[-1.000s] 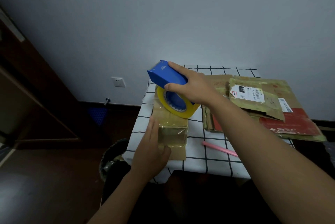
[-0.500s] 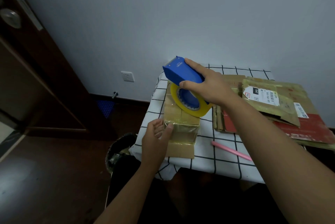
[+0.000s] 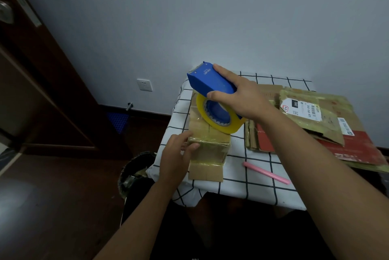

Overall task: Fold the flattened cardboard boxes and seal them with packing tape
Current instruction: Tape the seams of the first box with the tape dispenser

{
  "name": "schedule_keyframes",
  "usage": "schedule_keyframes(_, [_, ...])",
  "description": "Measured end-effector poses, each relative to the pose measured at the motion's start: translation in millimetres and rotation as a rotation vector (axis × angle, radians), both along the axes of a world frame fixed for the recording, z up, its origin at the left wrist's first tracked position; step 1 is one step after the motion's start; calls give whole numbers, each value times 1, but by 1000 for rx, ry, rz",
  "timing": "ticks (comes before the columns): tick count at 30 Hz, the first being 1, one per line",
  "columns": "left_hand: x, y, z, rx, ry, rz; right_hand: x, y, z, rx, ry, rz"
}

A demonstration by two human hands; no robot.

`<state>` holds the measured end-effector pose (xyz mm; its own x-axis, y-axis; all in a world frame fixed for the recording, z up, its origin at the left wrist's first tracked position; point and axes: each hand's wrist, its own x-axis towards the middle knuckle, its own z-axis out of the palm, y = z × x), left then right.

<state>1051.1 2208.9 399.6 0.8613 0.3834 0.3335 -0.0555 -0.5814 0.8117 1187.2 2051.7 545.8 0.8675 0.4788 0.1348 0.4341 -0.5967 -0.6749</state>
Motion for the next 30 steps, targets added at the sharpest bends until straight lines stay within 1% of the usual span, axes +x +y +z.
schedule_keyframes(3, [5, 5, -1, 175, 6, -4, -1, 1, 0, -6, -6, 2])
schedule_keyframes(5, [7, 9, 0, 222, 3, -34, 0, 1, 0, -10, -4, 4])
schedule_keyframes(8, [6, 14, 2, 144, 30, -96, 0, 1, 0, -6, 7, 6])
schedule_keyframes(11, [9, 12, 3, 168, 19, -79, -1, 2, 0, -12, 4, 6])
schedule_keyframes(12, [9, 11, 4, 145, 15, -77, -1, 3, 0, -14, 5, 3])
schedule_keyframes(13, [7, 10, 6, 77, 18, -82, -1, 3, 0, -15, 5, 2])
schedule_keyframes(16, [-1, 9, 9, -218, 75, -49, 0, 2, 0, -7, 11, 0])
schedule_keyframes(17, [-3, 9, 8, -256, 91, -25, 0, 2, 0, -5, 13, 0])
schedule_keyframes(22, [-7, 7, -1, -184, 81, 85, 0, 3, 0, -11, 8, 4])
schedule_keyframes(25, [-4, 9, -1, -159, 81, 70, -2, 2, 0, -4, 13, 6])
schedule_keyframes(30, [-6, 9, -2, -240, 121, 45, -3, 1, 1, -7, 7, 7])
